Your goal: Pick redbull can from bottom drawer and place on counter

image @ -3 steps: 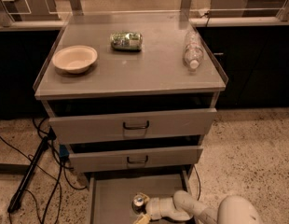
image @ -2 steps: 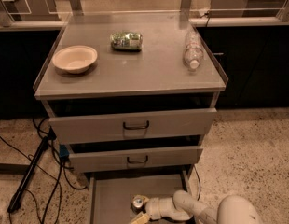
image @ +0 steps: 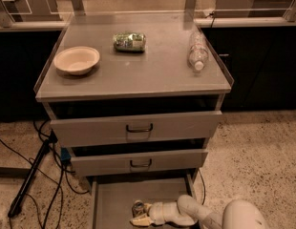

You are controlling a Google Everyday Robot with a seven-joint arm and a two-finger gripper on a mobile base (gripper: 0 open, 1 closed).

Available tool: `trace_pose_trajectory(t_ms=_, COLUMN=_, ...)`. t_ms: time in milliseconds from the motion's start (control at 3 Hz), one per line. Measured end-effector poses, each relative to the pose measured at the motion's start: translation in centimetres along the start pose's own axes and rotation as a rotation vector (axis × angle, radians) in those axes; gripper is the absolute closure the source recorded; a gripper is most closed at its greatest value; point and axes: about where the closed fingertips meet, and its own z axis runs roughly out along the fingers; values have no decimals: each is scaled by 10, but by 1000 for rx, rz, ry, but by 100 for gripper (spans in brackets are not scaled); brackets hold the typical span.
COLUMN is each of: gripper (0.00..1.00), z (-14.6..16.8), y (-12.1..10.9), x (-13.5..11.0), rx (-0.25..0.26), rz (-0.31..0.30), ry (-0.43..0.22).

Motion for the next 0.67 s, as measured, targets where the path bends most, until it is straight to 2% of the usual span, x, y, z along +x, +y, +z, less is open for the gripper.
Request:
trace_pose_trajectory(t_ms=333, gripper=89, z=0, y=0, x=0, rx=0, rz=0, ry=0)
trace_pose_trajectory(t_ms=667, gripper=100, z=0, y=0, x=0, rx=0, rz=0, ry=0)
